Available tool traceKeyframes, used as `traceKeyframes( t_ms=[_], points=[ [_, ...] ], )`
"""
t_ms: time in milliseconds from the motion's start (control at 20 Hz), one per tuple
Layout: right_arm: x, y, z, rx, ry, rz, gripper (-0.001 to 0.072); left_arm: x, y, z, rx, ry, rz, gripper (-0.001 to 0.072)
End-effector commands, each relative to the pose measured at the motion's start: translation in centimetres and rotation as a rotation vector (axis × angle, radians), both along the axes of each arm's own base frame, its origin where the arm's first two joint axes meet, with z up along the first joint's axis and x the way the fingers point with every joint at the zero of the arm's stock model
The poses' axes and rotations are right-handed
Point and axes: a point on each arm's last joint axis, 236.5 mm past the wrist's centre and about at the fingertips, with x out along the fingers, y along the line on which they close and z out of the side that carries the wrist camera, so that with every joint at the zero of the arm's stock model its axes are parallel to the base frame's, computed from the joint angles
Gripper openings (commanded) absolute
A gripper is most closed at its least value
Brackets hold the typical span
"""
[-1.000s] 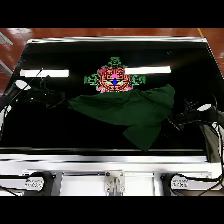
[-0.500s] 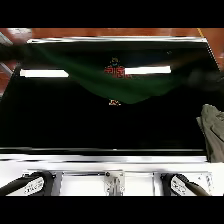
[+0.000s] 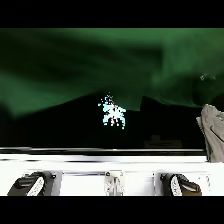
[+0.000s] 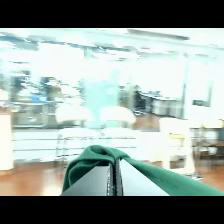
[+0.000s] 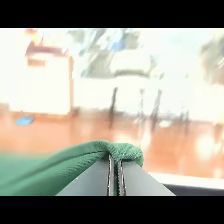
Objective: Fold the shirts.
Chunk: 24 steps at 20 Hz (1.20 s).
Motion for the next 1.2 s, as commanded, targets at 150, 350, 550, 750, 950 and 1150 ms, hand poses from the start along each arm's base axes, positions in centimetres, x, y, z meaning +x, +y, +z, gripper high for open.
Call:
traceKeyframes(
  t_ms=[150, 350, 550, 750, 950, 1150],
  points=[
    [-4.9, -0.8, -1.0, -0.039, 0.018, -0.124, 0.0057, -3.0, 2.4, -7.5, 0.039, 0.279, 0.136, 0.0034],
    [-0.3, -2.2, -9.6, 0.022, 0.419, -0.097, 0.0056, 0.9, 2.8, -14.6, 0.055, 0.542, 0.131, 0.0036],
    [4.2, -4.8, -21.4, 0.107, 0.911, -0.073, 0.0056, 5.1, 3.2, -26.0, 0.059, 0.913, 0.107, 0.0036],
    [13.1, -7.0, -32.8, 0.282, 1.101, -0.036, 0.0055, 11.9, 3.9, -39.1, 0.003, 1.19, 0.093, 0.0036],
    [23.9, -5.4, -42.5, 0.361, 1.114, 0.016, 0.0056, 23.1, 3.9, -47.2, -0.115, 1.249, 0.065, 0.0036],
    [34.1, -3.0, -46.1, 0.226, 0.878, -0.013, 0.0056, 34.0, 2.7, -51.5, -0.174, 1.199, -0.029, 0.0037]
  ],
)
